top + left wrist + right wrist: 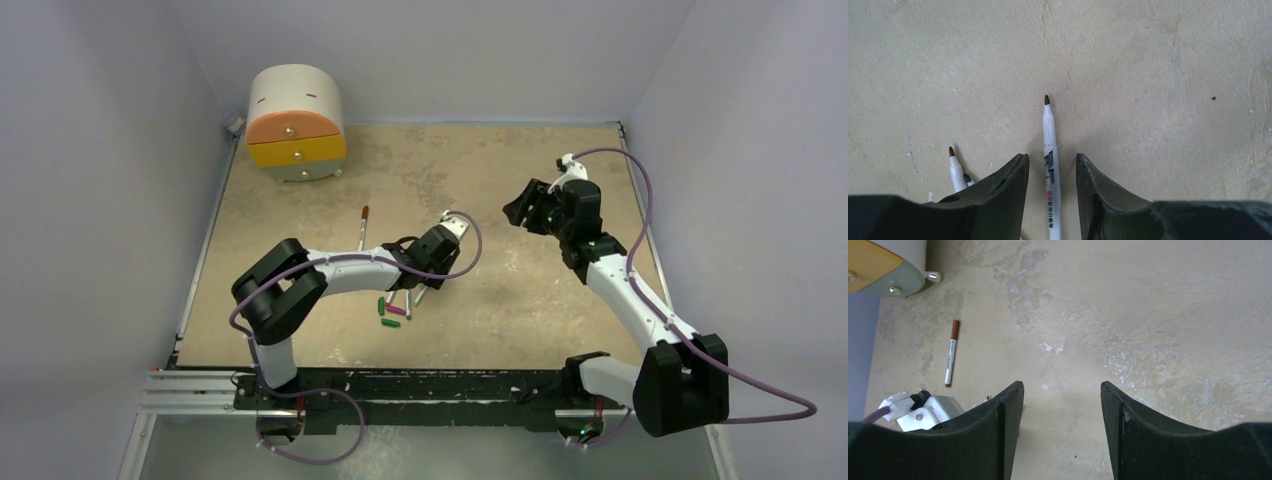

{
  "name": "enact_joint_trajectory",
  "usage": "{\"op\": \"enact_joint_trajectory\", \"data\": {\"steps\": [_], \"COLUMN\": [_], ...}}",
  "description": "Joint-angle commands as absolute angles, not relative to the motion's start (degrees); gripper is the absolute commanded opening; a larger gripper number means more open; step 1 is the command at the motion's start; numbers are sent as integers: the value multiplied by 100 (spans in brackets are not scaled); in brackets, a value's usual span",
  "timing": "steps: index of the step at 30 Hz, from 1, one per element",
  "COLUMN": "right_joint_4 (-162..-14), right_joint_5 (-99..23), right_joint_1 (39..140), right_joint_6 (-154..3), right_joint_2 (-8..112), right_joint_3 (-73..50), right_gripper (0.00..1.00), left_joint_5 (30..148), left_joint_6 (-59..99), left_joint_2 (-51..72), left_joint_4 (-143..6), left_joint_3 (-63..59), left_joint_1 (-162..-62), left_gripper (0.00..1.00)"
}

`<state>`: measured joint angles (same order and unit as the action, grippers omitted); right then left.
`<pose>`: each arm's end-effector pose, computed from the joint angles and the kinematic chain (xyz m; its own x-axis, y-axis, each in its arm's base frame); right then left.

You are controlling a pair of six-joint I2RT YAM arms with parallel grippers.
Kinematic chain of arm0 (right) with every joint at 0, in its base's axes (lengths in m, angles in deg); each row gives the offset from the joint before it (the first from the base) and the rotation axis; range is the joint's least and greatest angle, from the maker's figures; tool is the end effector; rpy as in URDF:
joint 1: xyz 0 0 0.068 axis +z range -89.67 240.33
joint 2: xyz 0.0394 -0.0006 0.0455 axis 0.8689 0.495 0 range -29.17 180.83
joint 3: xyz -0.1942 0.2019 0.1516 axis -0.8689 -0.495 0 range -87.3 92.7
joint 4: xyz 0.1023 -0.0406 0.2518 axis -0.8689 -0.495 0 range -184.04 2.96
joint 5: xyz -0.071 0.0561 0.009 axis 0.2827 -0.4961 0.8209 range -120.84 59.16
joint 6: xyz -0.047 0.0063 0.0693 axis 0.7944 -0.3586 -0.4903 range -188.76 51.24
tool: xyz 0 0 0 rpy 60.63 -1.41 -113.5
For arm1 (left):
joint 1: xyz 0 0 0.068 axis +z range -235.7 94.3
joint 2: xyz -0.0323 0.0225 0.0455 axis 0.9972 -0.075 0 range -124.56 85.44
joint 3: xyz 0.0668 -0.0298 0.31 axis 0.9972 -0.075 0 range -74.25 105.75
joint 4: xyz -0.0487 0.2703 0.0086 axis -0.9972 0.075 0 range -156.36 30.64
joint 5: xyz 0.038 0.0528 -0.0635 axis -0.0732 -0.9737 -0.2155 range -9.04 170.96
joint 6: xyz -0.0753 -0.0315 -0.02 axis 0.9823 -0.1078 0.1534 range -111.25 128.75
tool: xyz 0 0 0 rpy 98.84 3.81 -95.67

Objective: Insert the pens into the pen caps

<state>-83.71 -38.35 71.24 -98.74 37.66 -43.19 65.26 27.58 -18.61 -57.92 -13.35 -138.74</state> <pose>0.2913 0.0659 0.3059 -0.4365 0.4205 -0.7954 -0.1044 0.8544 0.5090 0.2658 -0.3202 0.1682 -0.6617 0.3623 -0.6564 0.4802 0.8772 0.0002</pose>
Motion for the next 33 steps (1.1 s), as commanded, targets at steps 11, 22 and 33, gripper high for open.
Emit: {"op": "enact_joint_trajectory", "data": {"steps": [11, 22, 33], "right_joint_4": [-8119, -8114, -7551], "right_joint_5": [-4045, -4191, -4938], "right_joint_1": [7140, 7140, 7253], "right_joint_6": [-9794, -9747, -9299], "right_joint_2": [3806, 3747, 3889], "right_joint_3": [-4270, -4278, -4633], "right_gripper": [59, 59, 47], "left_joint_5": [6463, 6319, 5630], "left_joint_6": [2933, 2875, 2305], "left_joint_2": [-1707, -1236, 1118], "left_joint_4": [-5885, -6112, -6878], "left_joint_3": [-1866, -1962, -2216], "left_joint_1": [-14027, -14026, -13819], "left_gripper": [20, 0, 0]}}
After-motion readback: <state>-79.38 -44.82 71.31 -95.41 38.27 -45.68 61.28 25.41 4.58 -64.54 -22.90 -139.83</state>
